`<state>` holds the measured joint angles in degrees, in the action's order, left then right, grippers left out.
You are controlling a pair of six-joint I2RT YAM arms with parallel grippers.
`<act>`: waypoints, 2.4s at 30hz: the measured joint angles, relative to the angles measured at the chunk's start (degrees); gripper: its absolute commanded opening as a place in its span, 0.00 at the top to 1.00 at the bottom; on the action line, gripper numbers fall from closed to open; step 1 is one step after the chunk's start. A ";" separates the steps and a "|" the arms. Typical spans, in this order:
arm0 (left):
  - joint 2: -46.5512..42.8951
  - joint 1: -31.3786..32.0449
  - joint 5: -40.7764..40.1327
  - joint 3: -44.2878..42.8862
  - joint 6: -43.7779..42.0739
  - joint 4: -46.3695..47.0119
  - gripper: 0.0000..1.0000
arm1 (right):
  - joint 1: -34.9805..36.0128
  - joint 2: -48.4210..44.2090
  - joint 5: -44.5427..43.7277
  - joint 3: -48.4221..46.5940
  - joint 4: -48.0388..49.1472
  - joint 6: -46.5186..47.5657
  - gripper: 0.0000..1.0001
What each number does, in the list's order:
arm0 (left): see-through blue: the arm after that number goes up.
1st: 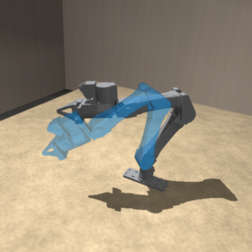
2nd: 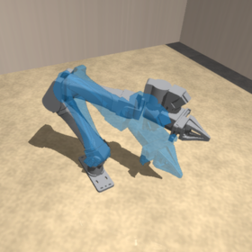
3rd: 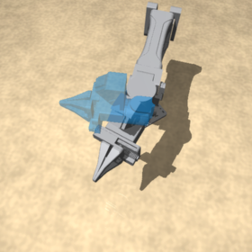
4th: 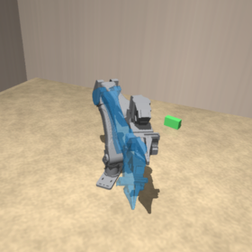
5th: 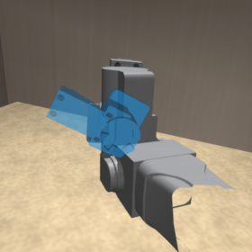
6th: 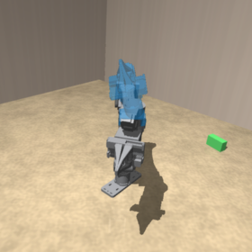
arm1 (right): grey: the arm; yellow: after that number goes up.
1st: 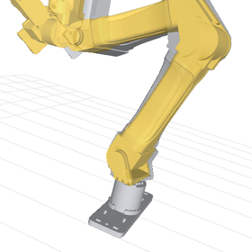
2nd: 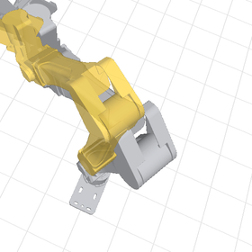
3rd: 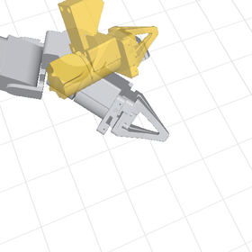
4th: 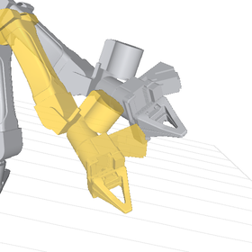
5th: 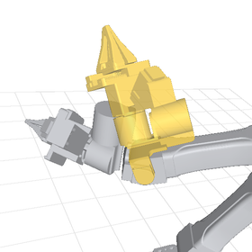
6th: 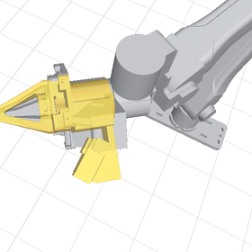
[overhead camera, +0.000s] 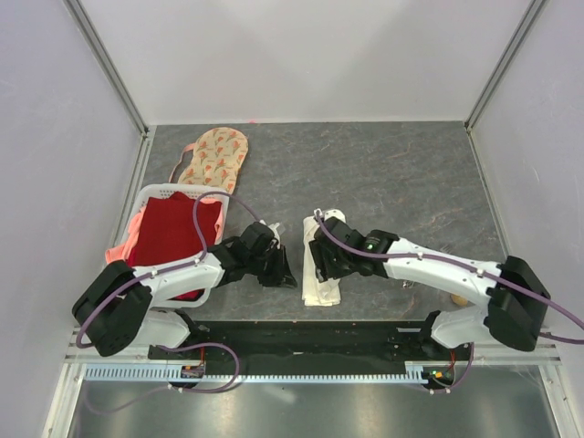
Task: Fold the napkin into a case and place the utensils inside
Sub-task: Smooth out the smaller rectangle-folded napkin at the center of the board.
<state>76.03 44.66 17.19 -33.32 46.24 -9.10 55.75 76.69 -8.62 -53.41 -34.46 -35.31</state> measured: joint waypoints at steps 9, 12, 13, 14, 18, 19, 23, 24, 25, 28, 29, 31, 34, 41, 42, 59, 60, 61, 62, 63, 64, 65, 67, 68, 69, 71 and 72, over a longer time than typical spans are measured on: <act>1.16 0.20 2.58 2.03 4.57 7.91 0.81 | 1.92 8.41 0.17 0.00 1.09 -0.52 0.43; 2.40 0.20 2.80 2.95 5.40 9.73 0.82 | 2.29 9.27 0.13 0.00 1.70 -0.70 0.43; 3.17 0.22 2.95 3.19 5.68 10.38 0.82 | 2.34 9.57 0.15 0.00 1.88 -0.72 0.43; 3.34 0.22 2.95 3.30 5.79 10.54 0.82 | 2.43 10.01 0.13 0.00 2.05 -0.72 0.43; 4.37 0.76 3.34 4.24 7.10 12.72 0.83 | 3.26 11.54 0.02 0.00 2.49 -1.05 0.42; 4.48 0.90 3.50 4.52 7.34 13.29 0.84 | 3.45 11.82 -0.07 0.00 2.58 -1.11 0.42; 5.05 1.49 3.93 5.53 8.41 15.21 0.85 | 4.74 13.29 -0.72 0.00 2.78 -1.68 0.47; 5.20 1.68 3.93 5.68 8.63 15.39 0.85 | 5.05 13.62 -0.98 0.00 2.75 -1.95 0.53; 5.35 1.92 3.93 5.86 8.87 15.69 0.86 | 5.29 13.88 -1.36 0.00 2.78 -2.12 0.56; 5.64 2.75 3.91 6.08 9.46 16.44 0.86 | 5.73 14.47 -2.27 0.00 2.75 -2.73 0.63; 5.64 2.91 3.91 6.12 9.64 16.61 0.87 | 5.86 14.58 -2.54 -0.02 2.73 -2.86 0.65; 5.64 3.06 3.89 6.12 9.73 16.79 0.86 | 5.92 14.69 -3.13 -0.02 2.67 -3.08 0.66; 5.16 3.04 3.61 5.68 9.66 14.91 0.86 | 5.92 14.78 -4.26 -0.42 2.03 -3.54 0.70; 2.43 2.99 2.38 1.25 9.42 9.84 0.87 | 5.92 13.49 -6.16 -1.27 0.37 -4.00 0.85; 2.19 2.99 2.36 1.07 9.42 9.84 0.88 | 5.92 13.20 -6.38 -1.40 0.09 -4.02 0.86; 12.44 5.11 3.28 2.56 10.14 18.36 0.98 | 5.92 10.62 -4.59 -2.38 1.27 -8.24 1.00; 12.55 5.33 3.28 2.58 10.23 18.64 0.98 | 5.92 10.62 -4.22 -2.38 1.75 -8.79 1.00; 12.55 5.46 3.26 2.60 10.32 18.73 0.98 | 5.92 10.62 -3.87 -2.32 2.43 -9.42 1.00; 12.55 5.64 3.23 2.60 10.45 18.86 0.98 | 5.92 10.62 -3.56 -2.23 3.21 -10.01 1.00; 12.57 5.84 3.21 2.64 10.56 19.08 0.98 | 5.92 10.64 -3.34 -1.99 4.13 -10.62 1.00; 12.55 5.92 3.17 2.67 10.62 19.12 0.98 | 5.92 10.67 -3.04 -1.64 5.03 -11.26 1.00; 12.55 6.05 2.99 2.69 10.75 19.19 0.98 | 5.92 10.71 -2.86 -1.22 5.81 -11.72 1.00; 12.55 6.16 2.82 2.89 10.97 19.54 0.98 | 5.92 11.17 -2.67 -0.15 7.21 -12.74 1.00; 12.55 6.19 2.82 2.97 11.04 19.63 0.98 | 5.92 11.58 -2.56 0.57 8.07 -13.20 1.00; 12.52 6.21 2.82 2.99 11.15 19.67 0.98 | 5.90 11.91 -2.38 0.94 8.33 -13.46 1.00; 12.22 6.21 2.80 3.19 11.21 19.71 0.93 | 5.92 12.63 -2.19 1.75 8.98 -13.97 0.96; 11.80 6.21 2.78 3.39 11.23 19.65 0.89 | 5.92 12.85 -2.19 2.16 9.40 -14.10 0.91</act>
<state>87.83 50.87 19.97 -29.93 57.47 10.55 61.67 89.54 -10.81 -51.24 -25.06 -49.41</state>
